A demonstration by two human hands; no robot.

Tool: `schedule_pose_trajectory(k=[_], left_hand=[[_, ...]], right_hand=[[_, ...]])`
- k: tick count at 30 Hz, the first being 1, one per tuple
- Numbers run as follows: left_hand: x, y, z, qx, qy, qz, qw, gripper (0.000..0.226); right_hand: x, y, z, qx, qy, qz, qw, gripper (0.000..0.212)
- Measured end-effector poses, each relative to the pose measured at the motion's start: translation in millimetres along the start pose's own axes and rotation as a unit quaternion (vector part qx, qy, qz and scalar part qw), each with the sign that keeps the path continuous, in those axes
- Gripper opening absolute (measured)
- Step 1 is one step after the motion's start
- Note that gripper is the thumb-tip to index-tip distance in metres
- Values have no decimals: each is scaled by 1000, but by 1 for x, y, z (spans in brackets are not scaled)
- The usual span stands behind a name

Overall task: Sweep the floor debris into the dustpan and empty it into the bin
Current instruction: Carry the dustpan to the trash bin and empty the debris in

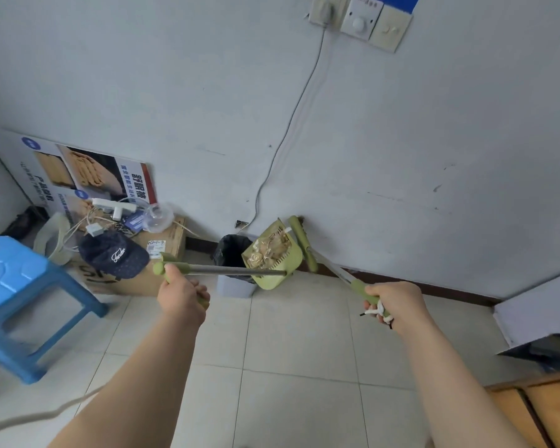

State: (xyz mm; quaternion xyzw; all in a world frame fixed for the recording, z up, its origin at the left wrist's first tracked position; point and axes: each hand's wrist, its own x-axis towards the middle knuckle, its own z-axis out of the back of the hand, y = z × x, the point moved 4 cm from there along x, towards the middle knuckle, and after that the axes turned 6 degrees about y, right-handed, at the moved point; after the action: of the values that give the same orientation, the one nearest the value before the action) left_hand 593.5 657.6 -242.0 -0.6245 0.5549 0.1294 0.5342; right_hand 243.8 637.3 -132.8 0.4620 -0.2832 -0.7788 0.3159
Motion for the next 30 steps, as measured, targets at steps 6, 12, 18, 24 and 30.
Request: schedule_pose_trajectory(k=[6, 12, 18, 24, 30], left_hand=[[16, 7, -1, -89, -25, 51, 994, 43], [23, 13, -2, -135, -65, 96, 984, 44], [29, 12, -2, -205, -95, 119, 967, 46], [35, 16, -2, -236, -97, 137, 957, 47], [40, 21, 0, -256, -92, 149, 951, 43]], right_hand=[[23, 10, -4, -9, 19, 2, 1000, 10], [34, 12, -1, -18, 20, 8, 1000, 6], [36, 8, -2, -10, 22, 6, 1000, 9], [34, 4, -4, -4, 17, 10, 1000, 9], [32, -3, -5, -13, 15, 1, 1000, 7]])
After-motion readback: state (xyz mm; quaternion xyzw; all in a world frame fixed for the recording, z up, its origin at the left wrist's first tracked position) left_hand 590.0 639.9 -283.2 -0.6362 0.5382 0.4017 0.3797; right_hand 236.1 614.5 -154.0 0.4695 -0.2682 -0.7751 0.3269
